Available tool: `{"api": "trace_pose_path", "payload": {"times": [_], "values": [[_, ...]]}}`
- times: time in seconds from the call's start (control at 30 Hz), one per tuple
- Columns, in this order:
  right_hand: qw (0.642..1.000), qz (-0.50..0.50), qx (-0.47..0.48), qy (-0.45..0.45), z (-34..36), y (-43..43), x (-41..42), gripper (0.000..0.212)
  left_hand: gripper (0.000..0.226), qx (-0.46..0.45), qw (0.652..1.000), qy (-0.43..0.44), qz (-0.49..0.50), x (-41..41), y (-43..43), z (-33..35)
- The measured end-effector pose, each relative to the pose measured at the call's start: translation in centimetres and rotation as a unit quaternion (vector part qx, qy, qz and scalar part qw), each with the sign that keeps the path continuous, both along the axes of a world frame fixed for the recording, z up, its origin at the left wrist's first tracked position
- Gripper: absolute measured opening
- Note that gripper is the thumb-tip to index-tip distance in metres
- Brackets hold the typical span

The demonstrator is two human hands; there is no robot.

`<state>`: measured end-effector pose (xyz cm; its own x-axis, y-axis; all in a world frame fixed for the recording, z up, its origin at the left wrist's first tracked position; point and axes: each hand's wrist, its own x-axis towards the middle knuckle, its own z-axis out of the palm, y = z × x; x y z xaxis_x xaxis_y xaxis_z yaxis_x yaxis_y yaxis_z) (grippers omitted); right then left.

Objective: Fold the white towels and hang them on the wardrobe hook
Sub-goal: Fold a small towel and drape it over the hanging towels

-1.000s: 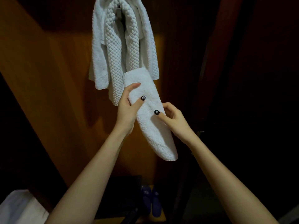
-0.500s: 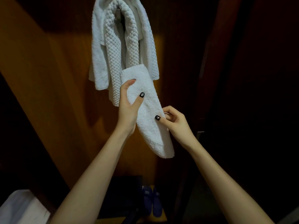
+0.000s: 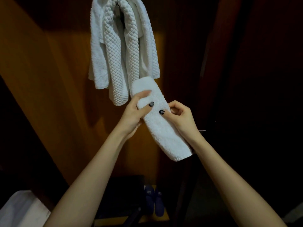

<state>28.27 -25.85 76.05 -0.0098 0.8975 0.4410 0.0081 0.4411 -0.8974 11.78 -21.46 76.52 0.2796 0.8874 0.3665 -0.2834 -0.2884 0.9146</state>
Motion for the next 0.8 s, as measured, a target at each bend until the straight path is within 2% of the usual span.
{"api": "trace_pose_path", "payload": {"times": [0.07, 0.17, 0.33, 0.47, 0.5, 0.63, 0.73, 0.8], "values": [[1.000, 0.003, -0.011, -0.024, 0.2, 0.2, 0.1, 0.009, 0.030, 0.008, 1.000, 0.006, 0.025, 0.3, -0.2, -0.8], [0.997, 0.027, -0.034, -0.066, 0.7, 0.2, 0.5, 0.010, 0.029, -0.012, 0.998, -0.031, 0.059, 0.4, -0.1, -0.8], [0.978, 0.048, -0.085, -0.186, 0.6, -0.6, 2.1, 0.014, 0.030, -0.011, 0.992, -0.083, 0.090, 0.0, 0.6, -0.1], [0.961, 0.076, -0.114, -0.240, -0.3, -1.1, 2.4, 0.015, 0.034, -0.035, 0.982, -0.159, 0.096, -0.1, 1.2, 0.1], [0.963, 0.058, -0.109, -0.240, -0.4, -1.1, 2.4, 0.017, 0.036, -0.038, 0.980, -0.172, 0.093, -0.1, 1.4, 0.2], [0.985, -0.036, -0.045, -0.165, -0.8, -1.2, 3.1, 0.055, 0.038, -0.043, 0.970, -0.218, 0.100, 0.0, 1.8, 0.4], [0.990, -0.076, -0.010, -0.119, -0.9, -1.3, 3.2, 0.052, 0.045, -0.050, 0.959, -0.261, 0.101, -0.2, 2.0, 0.5], [0.990, -0.105, 0.011, -0.091, -0.9, -1.3, 3.1, 0.039, 0.053, -0.058, 0.952, -0.285, 0.095, -0.2, 2.2, 0.4]]}}
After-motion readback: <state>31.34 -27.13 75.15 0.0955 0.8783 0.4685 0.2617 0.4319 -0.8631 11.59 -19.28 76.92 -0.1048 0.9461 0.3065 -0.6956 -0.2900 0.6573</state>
